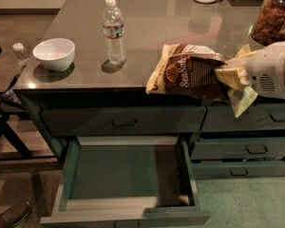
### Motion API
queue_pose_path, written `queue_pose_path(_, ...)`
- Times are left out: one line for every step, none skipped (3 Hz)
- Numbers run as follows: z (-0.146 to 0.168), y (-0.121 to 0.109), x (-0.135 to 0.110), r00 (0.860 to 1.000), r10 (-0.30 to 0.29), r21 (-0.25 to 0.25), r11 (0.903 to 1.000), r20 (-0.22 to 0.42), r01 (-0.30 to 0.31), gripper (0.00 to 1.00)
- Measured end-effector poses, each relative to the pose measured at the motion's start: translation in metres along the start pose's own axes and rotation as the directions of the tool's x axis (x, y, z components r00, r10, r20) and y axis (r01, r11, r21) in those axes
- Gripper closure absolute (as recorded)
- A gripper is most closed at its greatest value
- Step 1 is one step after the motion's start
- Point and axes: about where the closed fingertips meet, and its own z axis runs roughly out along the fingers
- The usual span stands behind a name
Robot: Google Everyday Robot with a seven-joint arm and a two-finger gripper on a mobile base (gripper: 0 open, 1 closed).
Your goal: Pick brown chip bag from middle drawer and place on counter
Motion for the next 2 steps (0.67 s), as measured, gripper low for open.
queue_pose_path(0.022,-0.013,-0.009,0.999,0.041,0.003,0.9992,0.012,-0.041,1.00)
queue_pose_path(0.052,-0.035,-0.028,0.997,0.076,0.005,0.9971,0.033,-0.076,1.00)
